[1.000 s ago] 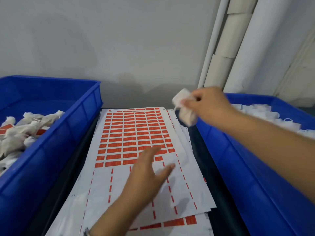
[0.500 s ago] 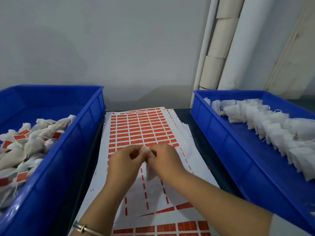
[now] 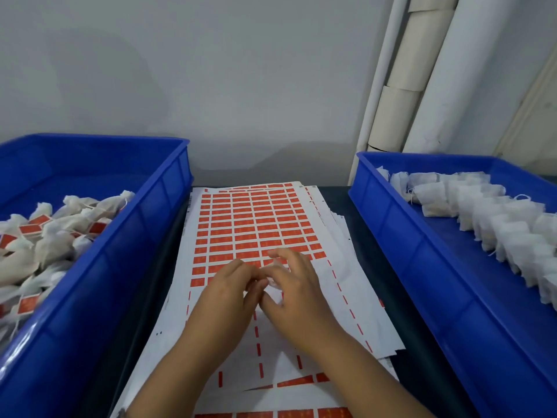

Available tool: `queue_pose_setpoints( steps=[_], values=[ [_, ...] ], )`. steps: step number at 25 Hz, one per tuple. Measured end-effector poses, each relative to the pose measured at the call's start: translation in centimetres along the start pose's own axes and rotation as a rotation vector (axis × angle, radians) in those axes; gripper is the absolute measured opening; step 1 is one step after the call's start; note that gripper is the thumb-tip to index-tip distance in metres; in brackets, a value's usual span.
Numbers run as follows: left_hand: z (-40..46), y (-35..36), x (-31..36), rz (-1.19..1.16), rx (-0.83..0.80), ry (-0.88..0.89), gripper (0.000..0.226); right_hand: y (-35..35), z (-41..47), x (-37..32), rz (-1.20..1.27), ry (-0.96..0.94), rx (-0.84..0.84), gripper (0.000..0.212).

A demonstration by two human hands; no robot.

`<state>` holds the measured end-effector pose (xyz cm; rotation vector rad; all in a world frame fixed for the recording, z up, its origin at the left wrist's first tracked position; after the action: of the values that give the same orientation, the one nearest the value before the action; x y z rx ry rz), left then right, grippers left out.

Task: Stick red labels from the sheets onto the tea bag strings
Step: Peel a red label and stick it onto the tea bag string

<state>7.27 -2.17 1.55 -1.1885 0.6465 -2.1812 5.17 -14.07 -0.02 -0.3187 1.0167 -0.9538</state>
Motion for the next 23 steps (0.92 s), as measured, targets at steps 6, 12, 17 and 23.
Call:
queue_pose_setpoints(
  steps=[6, 12, 17, 23],
  values=[
    [0.8, -1.8, -1.5, 0.135, 0.085, 0.006, 0.015, -0.6, 0.2, 1.4, 0.048, 0.054, -0.007, 0.055],
    [0.7, -2.7, -0.7, 0.146, 0.288, 0.068, 0.029, -2.0, 0.7, 1.4, 0.061, 0.108, 0.017, 0.048],
    [0.6, -2.3, -2.3, 0.035, 0.355, -0.114, 0.027, -0.7, -1.2, 0.6, 0.129, 0.367, -0.305, 0.016],
    [1.0, -2.0, -3.6, 0.004, 0.349, -0.24, 0.008, -2.5, -0.4, 0.7, 0.495, 0.581, -0.5, 0.018]
  ],
)
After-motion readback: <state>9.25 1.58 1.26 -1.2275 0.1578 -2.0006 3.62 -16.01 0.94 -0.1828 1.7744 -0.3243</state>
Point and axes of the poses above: each hand's wrist, its own z-axis towards the middle knuckle, its own y-axis out of the palm, x = y × z, the point moved 3 cm from there along z, towards the middle knuckle, and after that the axes turned 15 degrees about x, right-handed, at the moved point
